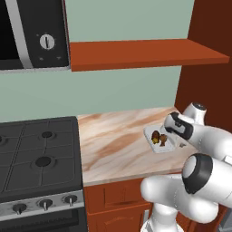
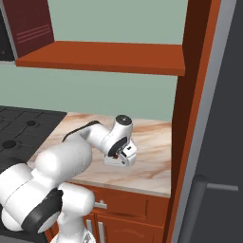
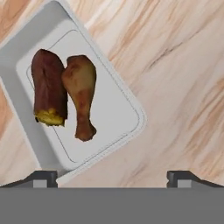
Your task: Place the tupperware on the second highest shelf of the fridge. Make space for the tupperware among the existing items by rearranging them on the shelves if needed. Close the fridge door when finished.
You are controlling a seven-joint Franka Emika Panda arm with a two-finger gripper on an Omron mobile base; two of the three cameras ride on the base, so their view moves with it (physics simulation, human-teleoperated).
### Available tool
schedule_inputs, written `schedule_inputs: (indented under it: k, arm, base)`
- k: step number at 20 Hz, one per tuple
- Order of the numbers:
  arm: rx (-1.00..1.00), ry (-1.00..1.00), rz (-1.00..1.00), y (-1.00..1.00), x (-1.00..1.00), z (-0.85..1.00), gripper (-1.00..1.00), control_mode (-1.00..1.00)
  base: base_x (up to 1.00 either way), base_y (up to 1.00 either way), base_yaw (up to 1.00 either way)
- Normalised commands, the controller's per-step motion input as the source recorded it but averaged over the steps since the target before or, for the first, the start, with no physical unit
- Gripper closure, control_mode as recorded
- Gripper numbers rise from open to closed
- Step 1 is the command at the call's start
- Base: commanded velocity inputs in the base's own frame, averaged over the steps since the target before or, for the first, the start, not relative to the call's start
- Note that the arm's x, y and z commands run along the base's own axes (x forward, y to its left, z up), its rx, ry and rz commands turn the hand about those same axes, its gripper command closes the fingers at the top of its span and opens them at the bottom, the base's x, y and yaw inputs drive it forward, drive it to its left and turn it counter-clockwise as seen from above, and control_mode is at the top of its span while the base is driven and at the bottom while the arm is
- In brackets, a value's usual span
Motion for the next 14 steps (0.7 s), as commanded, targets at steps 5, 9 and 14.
schedule_inputs:
  k: [5, 9, 14]
  arm:
    - [0.01, 0.0, -0.04, 0.0, 0.19, -0.21, -1.0, -1.0]
    - [0.0, 0.0, -0.04, 0.0, 0.04, -0.38, -1.0, -1.0]
    - [0.0, 0.0, -0.05, 0.0, 0.04, -0.37, -1.0, -1.0]
  base:
    - [0.0, 0.0, 0.0]
    - [0.0, 0.0, 0.0]
    - [0.0, 0.0, 0.0]
